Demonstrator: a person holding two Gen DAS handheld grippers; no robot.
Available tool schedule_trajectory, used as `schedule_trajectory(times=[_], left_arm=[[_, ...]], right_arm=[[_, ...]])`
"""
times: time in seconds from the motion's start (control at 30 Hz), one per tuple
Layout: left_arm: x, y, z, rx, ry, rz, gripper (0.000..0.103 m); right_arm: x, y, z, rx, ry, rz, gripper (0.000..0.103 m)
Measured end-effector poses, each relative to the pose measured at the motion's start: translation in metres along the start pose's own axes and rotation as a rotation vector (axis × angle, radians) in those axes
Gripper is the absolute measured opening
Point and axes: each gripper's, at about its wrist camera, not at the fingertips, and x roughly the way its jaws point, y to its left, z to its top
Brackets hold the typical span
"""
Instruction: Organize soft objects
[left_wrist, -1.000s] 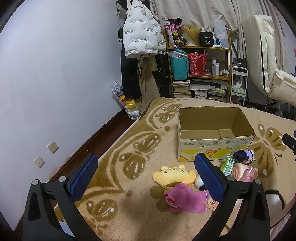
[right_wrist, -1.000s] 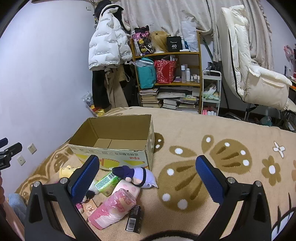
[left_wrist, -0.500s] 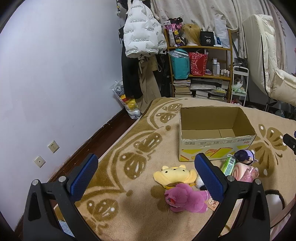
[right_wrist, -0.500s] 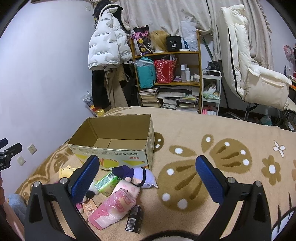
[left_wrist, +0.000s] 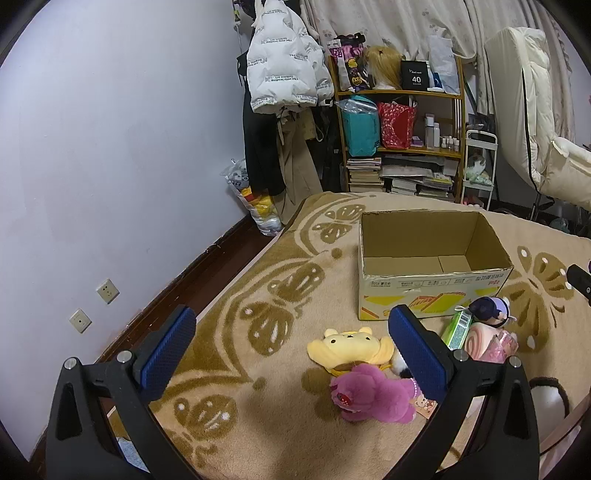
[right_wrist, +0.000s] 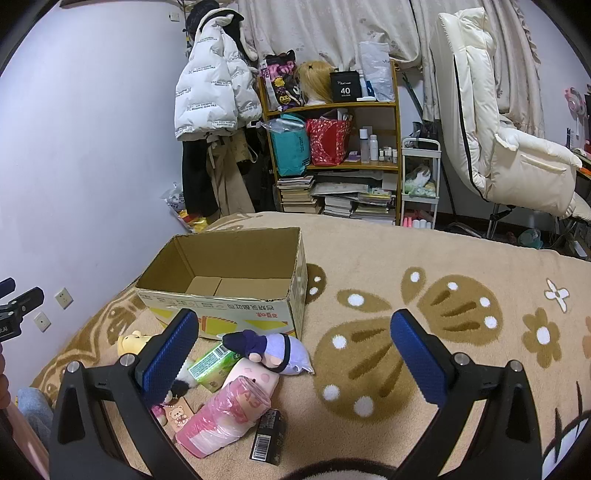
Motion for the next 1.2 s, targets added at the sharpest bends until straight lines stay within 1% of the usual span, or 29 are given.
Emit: schedule_trajectory(times=[0.77, 1.2], left_arm=[[-0.0004, -0.0006, -0.0002, 0.001, 0.000, 0.004, 0.103], [-0.0023, 0.0023, -0.0059, 0.002, -0.002, 0.008, 0.103]], right_arm=[[0.0011, 0.0002, -0.0005, 0.001, 0.001, 0.000, 0.103], [0.0015, 0.0004, -0.0005, 0.002, 0.003, -0.001, 0.103]])
